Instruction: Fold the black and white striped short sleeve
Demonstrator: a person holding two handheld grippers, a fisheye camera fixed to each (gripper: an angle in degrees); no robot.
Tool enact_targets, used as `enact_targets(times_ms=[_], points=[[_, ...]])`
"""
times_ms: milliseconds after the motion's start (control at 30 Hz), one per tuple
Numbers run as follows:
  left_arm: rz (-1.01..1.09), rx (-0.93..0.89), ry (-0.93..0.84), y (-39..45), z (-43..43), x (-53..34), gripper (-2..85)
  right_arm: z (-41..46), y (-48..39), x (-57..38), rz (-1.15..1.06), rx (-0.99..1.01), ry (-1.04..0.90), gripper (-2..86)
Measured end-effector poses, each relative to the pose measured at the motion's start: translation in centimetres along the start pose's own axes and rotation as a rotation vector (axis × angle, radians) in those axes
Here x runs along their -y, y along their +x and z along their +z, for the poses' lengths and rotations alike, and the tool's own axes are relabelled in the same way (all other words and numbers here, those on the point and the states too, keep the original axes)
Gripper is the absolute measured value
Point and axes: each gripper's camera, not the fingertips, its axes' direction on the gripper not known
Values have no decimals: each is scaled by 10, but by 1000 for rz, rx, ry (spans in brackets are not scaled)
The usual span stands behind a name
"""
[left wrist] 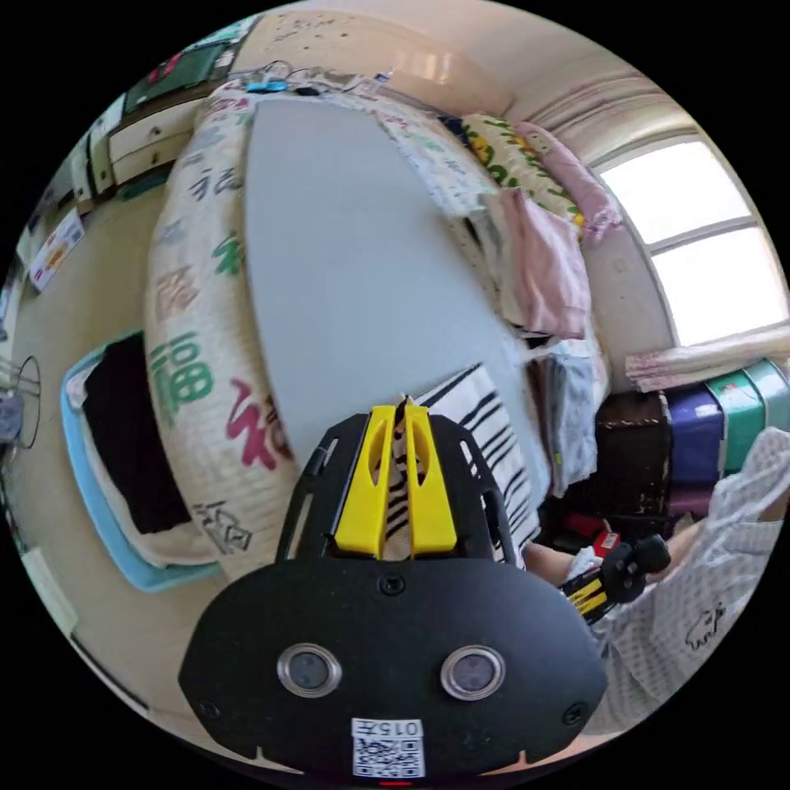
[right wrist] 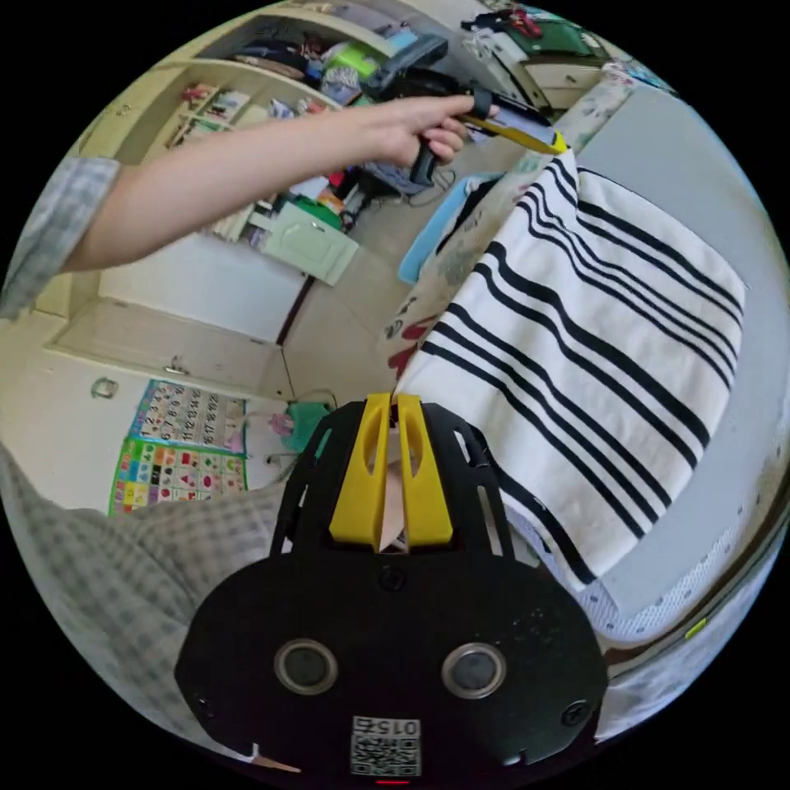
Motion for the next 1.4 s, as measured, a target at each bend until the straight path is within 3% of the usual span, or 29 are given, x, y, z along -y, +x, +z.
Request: enact_targets(times_ms=[100, 233, 433, 600, 733, 800, 867, 967, 1067, 1400], points=[[-197, 48, 43, -58, 7, -32, 28, 45, 11, 50, 35, 31, -145, -4], [-359, -170, 189, -103, -9, -75, 86, 46, -4, 87, 9, -8, -178, -3], [-322, -279, 115, -107, 28, -82, 76, 79, -23, 138, 27, -94, -272, 1], [-237, -178, 11, -111, 39, -66, 48, 110, -25, 171, 90, -127, -334, 14], [-181, -150, -3, -121, 28, -66, 60, 46, -33, 194, 46, 67, -170, 35], [-201, -165, 41, -131, 16, -77, 64, -7, -19, 202, 47, 70, -50, 45], [-231, -202, 98, -147, 3, -97, 76, -79, 29, 207, 129, -106, 117, 60], [-268, -248, 127, -165, -1, -121, 103, -124, 112, 208, 300, -335, 178, 80], [-307, -329, 136, -180, 6, -134, 115, -115, 170, 215, 431, -320, 159, 103], [-306, -409, 141, -201, 17, -133, 132, 16, 194, 269, 401, -328, 16, 95]])
